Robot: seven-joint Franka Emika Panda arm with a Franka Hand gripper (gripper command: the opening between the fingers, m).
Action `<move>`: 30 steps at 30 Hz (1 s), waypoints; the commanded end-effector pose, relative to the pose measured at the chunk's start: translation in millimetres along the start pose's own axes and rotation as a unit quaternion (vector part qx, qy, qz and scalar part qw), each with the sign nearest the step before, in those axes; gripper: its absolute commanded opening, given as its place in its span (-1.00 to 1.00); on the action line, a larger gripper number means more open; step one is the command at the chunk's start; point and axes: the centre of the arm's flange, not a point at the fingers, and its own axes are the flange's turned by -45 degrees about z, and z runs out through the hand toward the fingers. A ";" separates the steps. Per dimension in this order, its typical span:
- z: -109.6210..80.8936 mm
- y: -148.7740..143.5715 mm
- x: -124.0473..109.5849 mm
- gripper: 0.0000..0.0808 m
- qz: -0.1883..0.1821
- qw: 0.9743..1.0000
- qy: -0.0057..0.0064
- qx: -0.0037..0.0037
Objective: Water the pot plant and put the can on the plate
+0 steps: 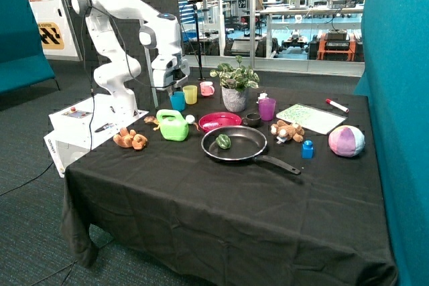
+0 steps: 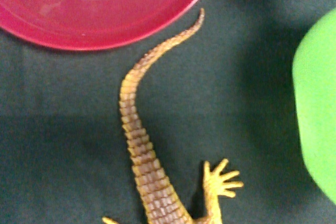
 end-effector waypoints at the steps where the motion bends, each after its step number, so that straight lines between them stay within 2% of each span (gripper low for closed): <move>1: 4.2 21.0 -4.5 0.21 0.013 1.000 -0.001 0.000; 26: -11.0 58.7 -0.5 0.32 0.027 1.000 -0.001 0.000; 28: -10.5 61.5 -1.8 0.30 0.030 1.000 -0.001 0.000; 29: -9.0 62.4 -3.4 0.30 0.047 0.999 -0.001 0.000; 30: -8.2 63.2 -4.4 0.31 0.043 0.999 -0.001 0.000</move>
